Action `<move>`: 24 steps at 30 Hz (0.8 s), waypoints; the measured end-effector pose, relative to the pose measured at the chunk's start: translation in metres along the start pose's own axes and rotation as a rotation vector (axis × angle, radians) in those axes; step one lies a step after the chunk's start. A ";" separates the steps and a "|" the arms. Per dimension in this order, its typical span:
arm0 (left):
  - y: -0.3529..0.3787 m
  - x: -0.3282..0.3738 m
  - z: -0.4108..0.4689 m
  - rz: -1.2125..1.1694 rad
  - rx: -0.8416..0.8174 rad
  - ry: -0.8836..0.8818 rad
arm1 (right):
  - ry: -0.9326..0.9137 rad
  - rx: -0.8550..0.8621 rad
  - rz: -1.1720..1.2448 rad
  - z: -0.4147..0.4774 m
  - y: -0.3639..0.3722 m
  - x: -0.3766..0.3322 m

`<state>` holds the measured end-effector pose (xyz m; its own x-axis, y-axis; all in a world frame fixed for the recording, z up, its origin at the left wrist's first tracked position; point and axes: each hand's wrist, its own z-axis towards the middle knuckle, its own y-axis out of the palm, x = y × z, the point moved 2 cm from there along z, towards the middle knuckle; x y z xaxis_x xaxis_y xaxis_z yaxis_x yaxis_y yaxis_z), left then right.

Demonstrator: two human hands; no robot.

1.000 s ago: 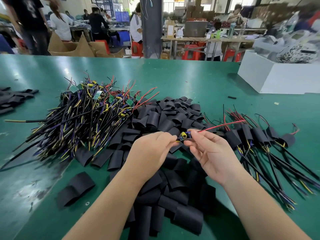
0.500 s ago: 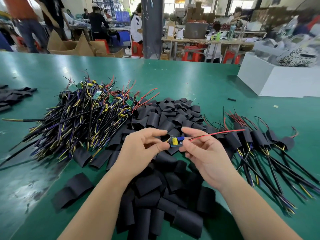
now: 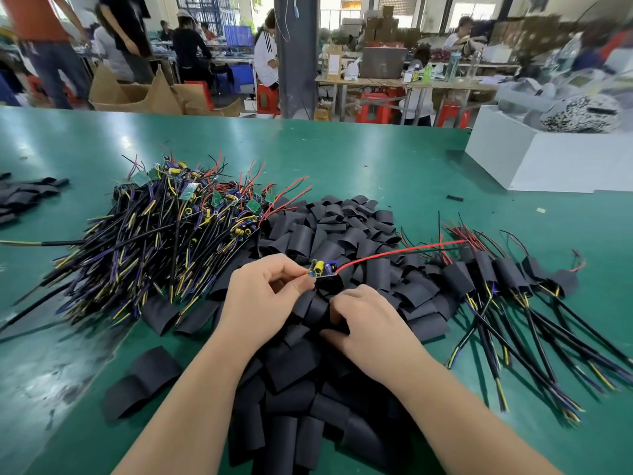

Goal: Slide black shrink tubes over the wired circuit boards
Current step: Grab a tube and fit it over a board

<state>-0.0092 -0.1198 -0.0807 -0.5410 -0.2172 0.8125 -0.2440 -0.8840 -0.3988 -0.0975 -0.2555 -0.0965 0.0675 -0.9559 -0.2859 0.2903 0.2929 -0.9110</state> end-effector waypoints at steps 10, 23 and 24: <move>-0.006 -0.002 0.001 0.041 0.110 0.061 | 0.471 0.527 1.266 -0.005 -0.038 0.042; -0.009 -0.003 0.001 0.083 0.174 0.090 | 0.545 0.690 2.176 -0.017 -0.066 0.047; -0.009 -0.004 0.002 0.083 0.181 0.088 | 0.546 0.692 2.193 -0.018 -0.066 0.047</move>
<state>-0.0037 -0.1121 -0.0797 -0.6235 -0.2622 0.7365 -0.0519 -0.9261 -0.3736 -0.1303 -0.3190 -0.0553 0.4736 0.7589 -0.4471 0.3299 0.3178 0.8889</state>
